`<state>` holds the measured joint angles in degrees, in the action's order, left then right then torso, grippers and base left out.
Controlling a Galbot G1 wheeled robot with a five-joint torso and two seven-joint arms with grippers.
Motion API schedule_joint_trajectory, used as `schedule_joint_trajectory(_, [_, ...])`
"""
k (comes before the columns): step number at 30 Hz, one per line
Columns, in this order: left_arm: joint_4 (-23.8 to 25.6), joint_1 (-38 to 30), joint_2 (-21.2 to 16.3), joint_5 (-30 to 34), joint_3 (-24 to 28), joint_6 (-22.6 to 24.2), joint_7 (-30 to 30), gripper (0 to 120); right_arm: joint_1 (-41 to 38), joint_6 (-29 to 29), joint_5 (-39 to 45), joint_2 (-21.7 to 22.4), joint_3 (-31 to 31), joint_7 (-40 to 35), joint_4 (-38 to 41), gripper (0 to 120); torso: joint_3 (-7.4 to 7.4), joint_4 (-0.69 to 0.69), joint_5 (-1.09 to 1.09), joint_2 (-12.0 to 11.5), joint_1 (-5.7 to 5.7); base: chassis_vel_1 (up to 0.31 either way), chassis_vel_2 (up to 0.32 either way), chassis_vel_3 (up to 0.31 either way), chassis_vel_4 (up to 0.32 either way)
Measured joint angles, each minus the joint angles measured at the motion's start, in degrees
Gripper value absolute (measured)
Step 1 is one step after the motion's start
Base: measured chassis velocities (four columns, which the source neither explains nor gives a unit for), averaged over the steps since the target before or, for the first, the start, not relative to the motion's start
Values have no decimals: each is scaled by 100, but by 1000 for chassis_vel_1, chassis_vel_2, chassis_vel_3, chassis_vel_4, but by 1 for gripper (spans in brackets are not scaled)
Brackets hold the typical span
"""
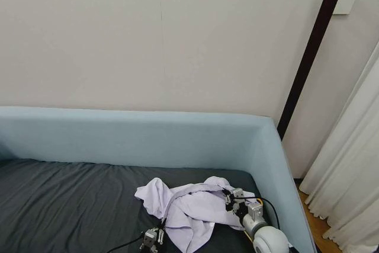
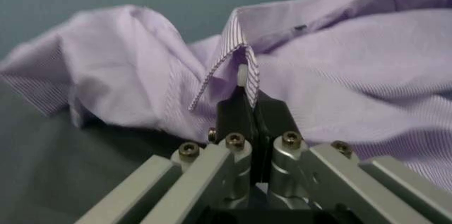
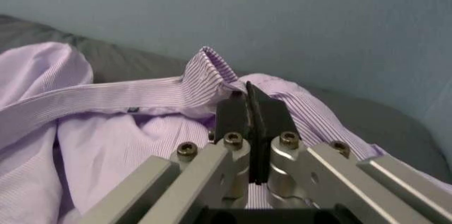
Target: Pick up the clothes from the sofa and hang them on the clothes hanger.
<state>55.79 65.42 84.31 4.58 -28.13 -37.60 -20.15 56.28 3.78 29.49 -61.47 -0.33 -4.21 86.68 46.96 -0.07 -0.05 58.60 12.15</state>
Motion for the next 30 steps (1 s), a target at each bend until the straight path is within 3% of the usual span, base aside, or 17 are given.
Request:
schedule_joint_trajectory(2, [96,31,-38,49,1,-2,3,0,3,-15,12,12,6,-5,35,0,0,0,0,0,0,0,0,0,0])
schedule_joint_trajectory(4, [707,211,-234,219,-10,-10,39,0,22,-98,88,92,61,8,247,0,0,0,0,0,0,0,0,0,0])
schedule_joint_trajectory(5, [707,211,-234,219,-10,-10,39,0,22,-98,88,92,61,8,247,0,0,0,0,0,0,0,0,0,0])
schedule_joint_trajectory(8, [1984,517,-604,609,-52,111,242,0,58,-304,217,280,271,206,688,0,0,1,-1,0,0,0,0,0,0])
schedule_joint_trajectory(11, [2606,585,-816,869,-61,266,369,0,53,-339,282,381,335,194,924,0,-1,1,0,0,0,0,0,0,0])
schedule_joint_trajectory(12, [3262,598,-1108,1262,-55,501,521,0,23,-291,496,515,373,0,1310,0,0,0,0,0,0,0,0,0,0])
schedule_joint_trajectory(13, [3573,577,-1280,1481,-52,629,605,0,2,-221,638,584,397,-108,1500,0,0,1,-1,0,1,0,0,0,0])
schedule_joint_trajectory(14, [3573,577,-1280,1481,-52,629,605,0,2,-221,638,584,397,-108,1500,0,0,1,-1,0,1,0,0,0,0])
schedule_joint_trajectory(16, [4333,420,-1895,2095,-49,958,865,0,-104,21,1190,838,477,-467,2223,0,-1,-1,-1,0,0,0,0,0,0])
schedule_joint_trajectory(19, [5023,223,-2773,2804,-145,1288,1158,0,-395,126,1822,1208,555,-709,2886,0,0,-1,0,0,1,0,0,0,0])
schedule_joint_trajectory(20, [5023,223,-2773,2804,-145,1288,1158,0,-395,126,1822,1208,555,-709,2886,0,0,-1,0,0,1,0,0,0,0])
schedule_joint_trajectory(24, [5579,-128,-3716,3584,-352,1569,1442,0,-1019,-41,2494,1636,651,-729,3343,0,0,0,-2,0,1,0,0,0,0])
schedule_joint_trajectory(25, [5579,-128,-3716,3584,-352,1569,1442,0,-1019,-41,2494,1636,651,-729,3343,0,0,0,-2,0,1,0,0,0,0])
schedule_joint_trajectory(30, [5719,-553,-4546,4168,-476,1708,1617,0,-1710,-182,2980,1888,543,-775,3551,0,0,1,-1,0,1,0,0,0,0])
